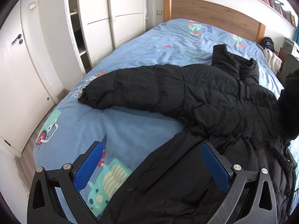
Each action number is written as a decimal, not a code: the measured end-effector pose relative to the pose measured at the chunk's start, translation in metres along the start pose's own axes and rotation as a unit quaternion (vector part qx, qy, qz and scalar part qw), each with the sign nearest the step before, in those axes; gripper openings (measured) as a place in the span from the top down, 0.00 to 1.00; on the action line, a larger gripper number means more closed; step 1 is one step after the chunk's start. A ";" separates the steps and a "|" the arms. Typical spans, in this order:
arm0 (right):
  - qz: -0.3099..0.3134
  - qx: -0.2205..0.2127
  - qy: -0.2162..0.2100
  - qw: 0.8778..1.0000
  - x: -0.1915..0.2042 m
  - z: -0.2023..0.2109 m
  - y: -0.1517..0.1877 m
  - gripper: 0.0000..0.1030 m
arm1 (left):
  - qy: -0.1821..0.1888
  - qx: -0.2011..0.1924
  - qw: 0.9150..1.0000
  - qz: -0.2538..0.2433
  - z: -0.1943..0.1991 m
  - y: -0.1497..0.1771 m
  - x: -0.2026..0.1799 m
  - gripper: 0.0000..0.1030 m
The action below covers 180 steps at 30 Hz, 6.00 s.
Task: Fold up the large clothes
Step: 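Fold the held sleeve across the coat body, then open the right tool, then move the left tool across the coat toward the other sleeve, then close the left tool on the other sleeve cuff, then fold the held sleeve over the coat body, then open the left tool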
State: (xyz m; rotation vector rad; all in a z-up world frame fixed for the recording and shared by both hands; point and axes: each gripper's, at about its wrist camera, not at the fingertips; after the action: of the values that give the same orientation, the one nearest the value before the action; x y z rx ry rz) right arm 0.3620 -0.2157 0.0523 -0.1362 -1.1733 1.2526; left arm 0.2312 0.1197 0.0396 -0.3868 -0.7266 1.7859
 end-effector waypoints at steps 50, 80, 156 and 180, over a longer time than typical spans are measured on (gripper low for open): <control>0.136 0.116 0.184 0.967 -0.105 -0.029 0.014 0.38 | 0.158 0.071 0.975 -0.142 -0.104 -0.018 -0.297 0.01; 0.118 0.103 0.230 0.960 -0.106 -0.051 -0.012 0.38 | 0.122 0.067 0.979 -0.148 -0.099 -0.020 -0.290 0.00; 0.032 0.098 0.332 0.938 0.016 0.108 0.142 0.38 | 0.257 0.115 0.881 0.380 -0.237 -0.084 0.222 0.91; -0.008 0.021 0.305 0.952 -0.006 0.182 0.144 0.38 | 0.300 0.009 0.943 0.141 -0.077 -0.168 0.080 0.93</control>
State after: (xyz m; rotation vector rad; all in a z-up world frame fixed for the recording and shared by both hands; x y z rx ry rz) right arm 0.1328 -0.2545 0.0390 -0.4485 -0.6077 1.1069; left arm 0.3744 0.2493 0.0976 -1.0103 -0.2259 1.7933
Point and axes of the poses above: each gripper's, at about its wrist camera, not at the fingertips, and z roughly against the way its jaws point, x to its left, y to its underside, and after that the axes turned 6 degrees about -y, right-handed
